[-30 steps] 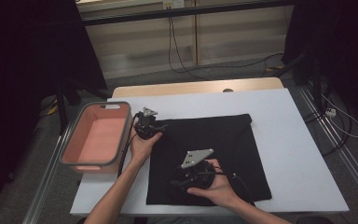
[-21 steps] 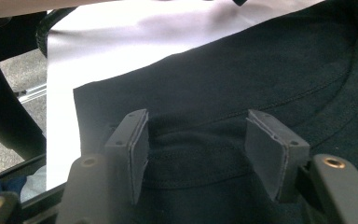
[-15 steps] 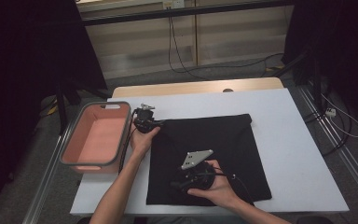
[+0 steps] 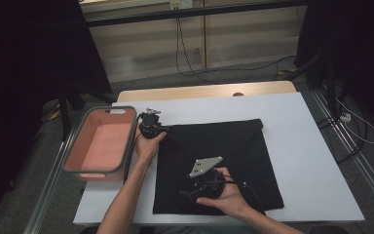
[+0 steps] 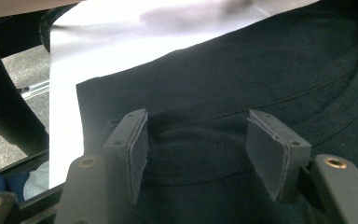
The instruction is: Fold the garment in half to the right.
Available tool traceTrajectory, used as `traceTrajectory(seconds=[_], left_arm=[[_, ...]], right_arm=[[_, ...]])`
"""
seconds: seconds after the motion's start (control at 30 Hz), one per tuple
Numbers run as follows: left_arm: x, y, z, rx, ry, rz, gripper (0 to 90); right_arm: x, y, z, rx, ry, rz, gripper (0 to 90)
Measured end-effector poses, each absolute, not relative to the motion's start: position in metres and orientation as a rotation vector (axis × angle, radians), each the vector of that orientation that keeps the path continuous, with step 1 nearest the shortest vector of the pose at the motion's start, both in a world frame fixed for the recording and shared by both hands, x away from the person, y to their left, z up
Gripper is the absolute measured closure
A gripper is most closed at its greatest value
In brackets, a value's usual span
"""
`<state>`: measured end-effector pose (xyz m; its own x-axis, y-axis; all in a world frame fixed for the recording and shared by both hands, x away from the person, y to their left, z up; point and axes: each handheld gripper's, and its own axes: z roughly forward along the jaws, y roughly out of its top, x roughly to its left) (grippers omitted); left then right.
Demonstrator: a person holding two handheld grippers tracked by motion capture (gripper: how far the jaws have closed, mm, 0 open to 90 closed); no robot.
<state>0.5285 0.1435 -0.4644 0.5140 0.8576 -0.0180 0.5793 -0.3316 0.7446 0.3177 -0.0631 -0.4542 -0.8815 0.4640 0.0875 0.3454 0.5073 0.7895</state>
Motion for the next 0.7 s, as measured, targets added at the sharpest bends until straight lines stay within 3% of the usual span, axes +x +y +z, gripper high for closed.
traceTrajectory(seconds=[0.07,0.1,0.13,0.37,0.57,0.7], left_arm=[[0.5280,0.1415,-0.4645,2.058,1.188,0.571,32.6],[0.5285,0.1428,-0.4644,2.053,1.185,0.525,32.1],[0.5288,0.1437,-0.4647,2.045,1.182,0.494,40.7],[0.5255,0.1431,-0.4628,2.059,1.180,0.445,44.1],[0.5237,0.1441,-0.4617,2.055,1.162,0.398,63.2],[0.5220,0.1424,-0.4620,2.051,1.155,0.381,69.9]], right_arm=[[0.3181,-0.0637,-0.4543,0.715,2.597,1.317,39.4],[0.3183,-0.0639,-0.4542,0.718,2.594,1.319,39.4],[0.3184,-0.0639,-0.4542,0.716,2.596,1.317,39.3],[0.3183,-0.0620,-0.4558,0.710,2.607,1.310,39.1],[0.3184,-0.0613,-0.4557,0.707,2.608,1.310,39.1],[0.3179,-0.0606,-0.4559,0.707,2.613,1.311,39.2]])
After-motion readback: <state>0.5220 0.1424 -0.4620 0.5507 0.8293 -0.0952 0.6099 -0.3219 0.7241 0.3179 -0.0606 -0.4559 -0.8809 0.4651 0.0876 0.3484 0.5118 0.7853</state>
